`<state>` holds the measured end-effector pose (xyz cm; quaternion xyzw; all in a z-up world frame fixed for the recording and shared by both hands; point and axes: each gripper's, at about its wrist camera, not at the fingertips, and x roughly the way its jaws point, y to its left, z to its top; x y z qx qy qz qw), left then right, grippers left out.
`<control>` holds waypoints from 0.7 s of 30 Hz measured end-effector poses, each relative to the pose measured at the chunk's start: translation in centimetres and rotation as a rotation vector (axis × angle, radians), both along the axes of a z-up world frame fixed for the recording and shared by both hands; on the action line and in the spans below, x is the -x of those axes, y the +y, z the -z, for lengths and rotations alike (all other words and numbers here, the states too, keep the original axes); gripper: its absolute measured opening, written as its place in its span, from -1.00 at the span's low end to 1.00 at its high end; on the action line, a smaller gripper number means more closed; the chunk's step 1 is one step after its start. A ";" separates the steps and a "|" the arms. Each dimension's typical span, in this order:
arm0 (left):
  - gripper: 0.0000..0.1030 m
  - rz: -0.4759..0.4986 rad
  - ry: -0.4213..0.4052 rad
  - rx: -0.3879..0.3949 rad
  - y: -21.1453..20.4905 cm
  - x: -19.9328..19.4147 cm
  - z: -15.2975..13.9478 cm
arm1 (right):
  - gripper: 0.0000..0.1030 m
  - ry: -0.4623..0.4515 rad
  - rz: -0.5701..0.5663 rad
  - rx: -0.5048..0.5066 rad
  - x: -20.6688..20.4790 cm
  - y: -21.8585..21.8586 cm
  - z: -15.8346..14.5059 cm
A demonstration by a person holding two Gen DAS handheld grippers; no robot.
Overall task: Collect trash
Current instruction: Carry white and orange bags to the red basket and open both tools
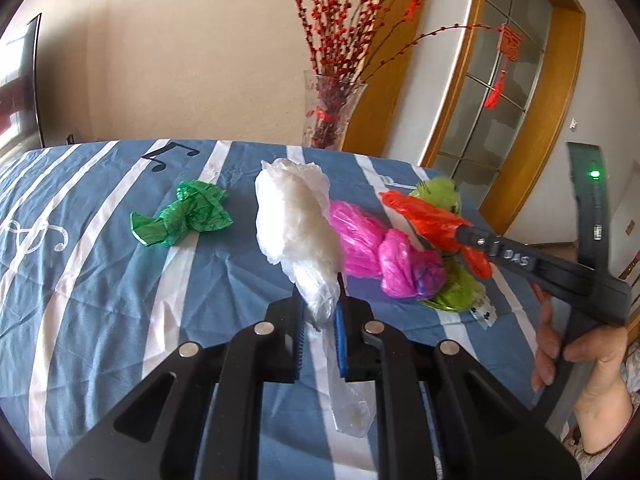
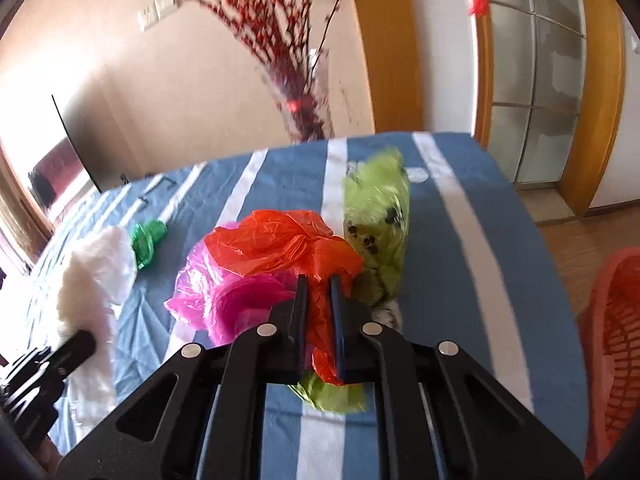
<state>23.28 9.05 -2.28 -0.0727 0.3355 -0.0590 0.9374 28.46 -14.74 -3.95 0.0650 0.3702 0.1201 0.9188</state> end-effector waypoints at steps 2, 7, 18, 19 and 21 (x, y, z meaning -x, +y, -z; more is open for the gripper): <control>-0.73 0.013 -0.003 -0.003 -0.7 0.3 -0.3 | -0.80 -0.023 0.014 -0.016 1.0 -1.0 -0.7; -0.73 0.049 -0.005 -0.003 -2.5 0.8 -0.7 | -0.81 -0.070 0.047 -0.062 3.4 -3.5 -2.3; -0.73 0.186 -0.016 0.005 -9.1 1.8 -1.9 | -0.81 -0.200 0.187 -0.046 8.8 -10.2 -4.9; -0.73 0.198 -0.017 0.010 -9.7 1.9 -2.0 | -0.81 -0.205 0.201 -0.045 9.0 -10.7 -4.9; -0.73 0.235 -0.019 0.023 -11.3 2.1 -2.2 | -0.81 -0.220 0.245 -0.042 9.9 -12.2 -5.0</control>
